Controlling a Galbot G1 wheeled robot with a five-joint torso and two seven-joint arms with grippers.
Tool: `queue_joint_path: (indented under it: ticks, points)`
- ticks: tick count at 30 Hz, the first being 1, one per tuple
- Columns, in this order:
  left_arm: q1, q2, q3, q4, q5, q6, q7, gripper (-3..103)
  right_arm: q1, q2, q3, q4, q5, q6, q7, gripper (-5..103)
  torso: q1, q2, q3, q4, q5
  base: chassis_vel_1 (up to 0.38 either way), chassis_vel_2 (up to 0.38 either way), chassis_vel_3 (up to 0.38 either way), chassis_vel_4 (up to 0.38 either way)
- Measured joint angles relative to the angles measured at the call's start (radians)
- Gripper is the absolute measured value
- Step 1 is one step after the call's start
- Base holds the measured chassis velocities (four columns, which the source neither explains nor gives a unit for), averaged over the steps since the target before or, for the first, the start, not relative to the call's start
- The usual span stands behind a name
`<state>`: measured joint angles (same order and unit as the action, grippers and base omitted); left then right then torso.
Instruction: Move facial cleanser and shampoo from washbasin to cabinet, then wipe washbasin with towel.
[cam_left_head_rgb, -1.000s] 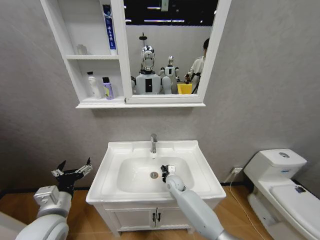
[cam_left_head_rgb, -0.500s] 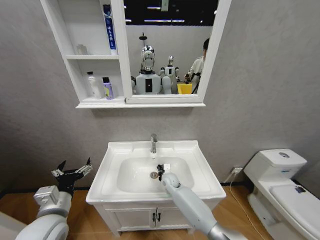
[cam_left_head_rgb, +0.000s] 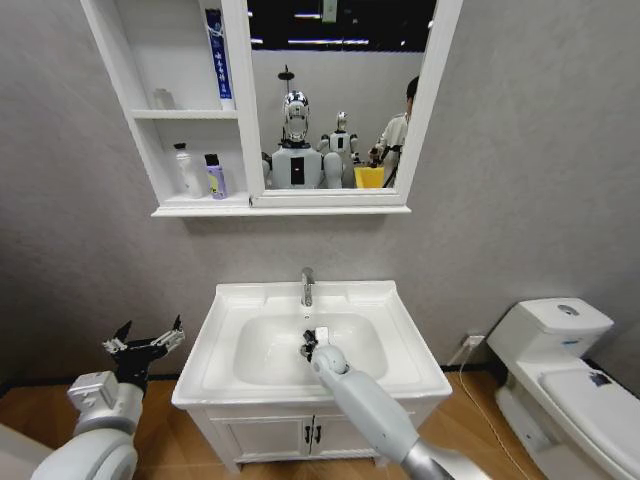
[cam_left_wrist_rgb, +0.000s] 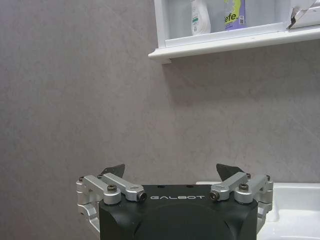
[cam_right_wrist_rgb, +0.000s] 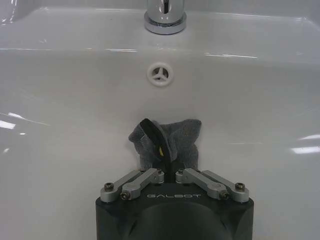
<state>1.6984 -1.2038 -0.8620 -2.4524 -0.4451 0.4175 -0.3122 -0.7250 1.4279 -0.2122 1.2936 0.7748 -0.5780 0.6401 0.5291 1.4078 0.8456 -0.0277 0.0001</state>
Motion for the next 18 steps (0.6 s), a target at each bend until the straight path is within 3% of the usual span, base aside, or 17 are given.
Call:
queue_joint_path:
  ticks: [12,18]
  points:
    - [0.000,0.000,0.000,0.000,0.000,0.000,0.000,100,-0.004,0.024,-0.018,-0.005,-0.014,0.012,-0.002,5,0.000,0.000,0.000,0.0000,0.0001,0.000,0.000,0.000,0.000]
    - [0.000,0.000,0.000,0.000,0.000,0.000,0.000,100,-0.050,-0.008,-0.009,0.039,-0.020,0.014,-0.001,5,0.000,0.000,0.000,0.0000,0.0002,0.000,0.000,0.000,0.000]
